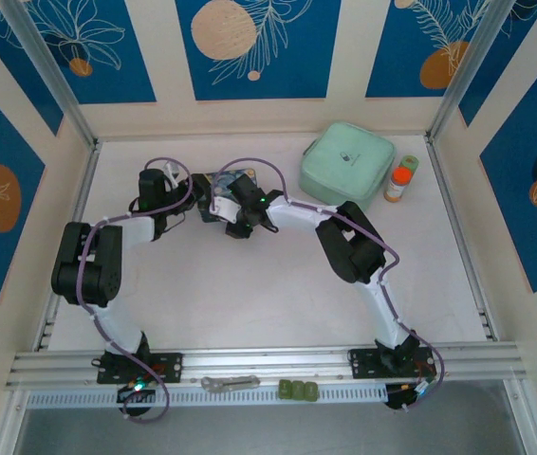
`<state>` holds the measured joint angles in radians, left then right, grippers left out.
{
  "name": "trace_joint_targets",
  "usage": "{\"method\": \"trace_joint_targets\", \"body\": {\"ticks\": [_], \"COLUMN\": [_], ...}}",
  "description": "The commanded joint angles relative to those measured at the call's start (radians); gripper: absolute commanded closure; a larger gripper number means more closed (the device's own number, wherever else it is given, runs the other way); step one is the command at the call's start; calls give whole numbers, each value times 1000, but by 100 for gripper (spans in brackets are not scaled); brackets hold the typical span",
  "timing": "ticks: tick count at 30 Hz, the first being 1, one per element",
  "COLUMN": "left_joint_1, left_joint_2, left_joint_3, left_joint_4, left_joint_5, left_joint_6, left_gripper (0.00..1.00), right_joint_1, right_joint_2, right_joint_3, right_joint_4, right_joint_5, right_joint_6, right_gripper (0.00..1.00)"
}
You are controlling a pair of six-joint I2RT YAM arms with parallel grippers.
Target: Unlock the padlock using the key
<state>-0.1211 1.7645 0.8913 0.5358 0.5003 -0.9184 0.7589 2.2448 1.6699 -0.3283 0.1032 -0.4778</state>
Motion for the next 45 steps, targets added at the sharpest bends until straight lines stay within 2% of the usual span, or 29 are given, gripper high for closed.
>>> {"method": "trace_joint_targets", "body": {"ticks": [1, 10, 14, 18, 23, 33, 36, 45], "left_joint_1": [-7, 21, 23, 22, -3, -91, -106, -124], "left_joint_2": [-38, -271, -339, -367, -303, -22, 45, 110], "left_joint_3": [-7, -14, -129, -277, -374, -356, -329, -271], "left_joint_4": [-7, -258, -247, -117, 128, 534, 580, 584], "left_joint_5": [73, 69, 47, 4, -22, -108, -113, -125], "left_joint_6": [-6, 150, 100, -5, -126, -215, -229, -232], "left_gripper": [42, 32, 34, 42, 47, 51, 52, 53], "right_joint_1": [-1, -36, -41, -46, -53, -63, -70, -75], "right_joint_2": [-3, -30, -25, -37, -39, -57, -60, -59], "right_joint_3": [45, 11, 20, 5, -3, -6, -6, -11], "right_joint_4": [67, 92, 83, 87, 94, 78, 72, 69], "right_joint_5": [-51, -149, -158, -173, -197, -263, -283, -301], "right_joint_6": [31, 171, 180, 196, 212, 220, 228, 230], "right_gripper": [86, 87, 87, 87, 88, 88, 88, 88]}}
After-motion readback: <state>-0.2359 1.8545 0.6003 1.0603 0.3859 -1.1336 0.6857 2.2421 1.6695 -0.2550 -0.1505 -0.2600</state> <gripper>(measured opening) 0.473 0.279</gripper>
